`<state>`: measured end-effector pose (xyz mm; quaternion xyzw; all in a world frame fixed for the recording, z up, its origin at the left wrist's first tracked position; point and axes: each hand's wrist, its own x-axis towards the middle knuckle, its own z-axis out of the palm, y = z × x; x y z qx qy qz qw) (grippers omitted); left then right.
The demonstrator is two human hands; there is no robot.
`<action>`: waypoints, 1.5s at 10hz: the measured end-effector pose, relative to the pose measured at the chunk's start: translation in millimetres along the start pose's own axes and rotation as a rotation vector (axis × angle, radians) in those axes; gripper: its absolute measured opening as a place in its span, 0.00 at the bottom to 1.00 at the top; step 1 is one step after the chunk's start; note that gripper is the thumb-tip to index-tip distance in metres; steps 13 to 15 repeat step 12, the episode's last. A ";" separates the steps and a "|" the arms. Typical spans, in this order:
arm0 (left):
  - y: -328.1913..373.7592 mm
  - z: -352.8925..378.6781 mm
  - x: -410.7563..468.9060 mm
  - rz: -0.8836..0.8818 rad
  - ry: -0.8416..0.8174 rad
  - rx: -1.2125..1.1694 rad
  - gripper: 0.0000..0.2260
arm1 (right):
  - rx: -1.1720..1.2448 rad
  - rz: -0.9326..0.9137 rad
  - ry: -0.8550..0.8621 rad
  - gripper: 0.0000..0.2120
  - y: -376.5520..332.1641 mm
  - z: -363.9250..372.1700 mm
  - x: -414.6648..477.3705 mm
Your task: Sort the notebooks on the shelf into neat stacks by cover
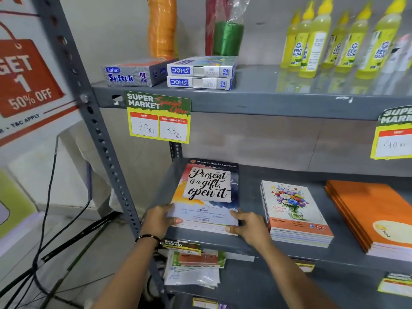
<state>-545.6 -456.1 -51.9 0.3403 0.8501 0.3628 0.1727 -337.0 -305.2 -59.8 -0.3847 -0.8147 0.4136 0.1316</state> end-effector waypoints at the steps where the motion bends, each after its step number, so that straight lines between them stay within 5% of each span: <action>1: -0.3 -1.5 0.9 0.006 0.008 -0.033 0.27 | -0.003 0.011 0.002 0.31 -1.7 -0.1 -0.9; 15: 5.4 -7.6 9.2 0.013 -0.098 0.322 0.20 | -0.069 0.027 -0.056 0.29 -15.6 -8.3 -6.4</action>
